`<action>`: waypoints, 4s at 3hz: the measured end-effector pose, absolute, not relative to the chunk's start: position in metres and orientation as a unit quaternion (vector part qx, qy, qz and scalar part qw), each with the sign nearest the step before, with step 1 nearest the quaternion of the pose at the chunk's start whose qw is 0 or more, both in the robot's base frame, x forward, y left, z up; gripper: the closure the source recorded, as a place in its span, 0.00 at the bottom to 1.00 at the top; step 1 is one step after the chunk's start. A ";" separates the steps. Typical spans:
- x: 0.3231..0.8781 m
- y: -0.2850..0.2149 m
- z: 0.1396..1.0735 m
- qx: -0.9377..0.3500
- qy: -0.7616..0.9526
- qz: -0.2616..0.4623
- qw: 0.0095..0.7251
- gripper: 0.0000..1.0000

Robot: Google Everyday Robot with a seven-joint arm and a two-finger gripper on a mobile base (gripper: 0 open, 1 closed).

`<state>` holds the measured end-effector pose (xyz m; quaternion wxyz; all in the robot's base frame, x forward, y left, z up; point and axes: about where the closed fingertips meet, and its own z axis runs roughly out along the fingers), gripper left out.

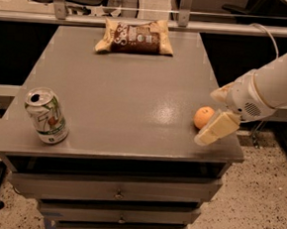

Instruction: Move orange near 7up can

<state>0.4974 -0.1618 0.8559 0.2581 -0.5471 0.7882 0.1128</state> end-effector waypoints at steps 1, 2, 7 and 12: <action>0.503 -0.165 0.850 -0.535 0.794 0.114 0.265 0.42; 0.502 -0.167 0.844 -0.524 0.800 0.122 0.267 0.65; 0.506 0.037 0.896 -0.567 0.698 0.286 0.331 1.00; 0.478 0.138 0.859 -0.612 0.625 0.333 0.352 0.59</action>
Offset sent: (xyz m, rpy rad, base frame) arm 0.0046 -0.0116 -0.0206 0.0587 0.0234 -0.0774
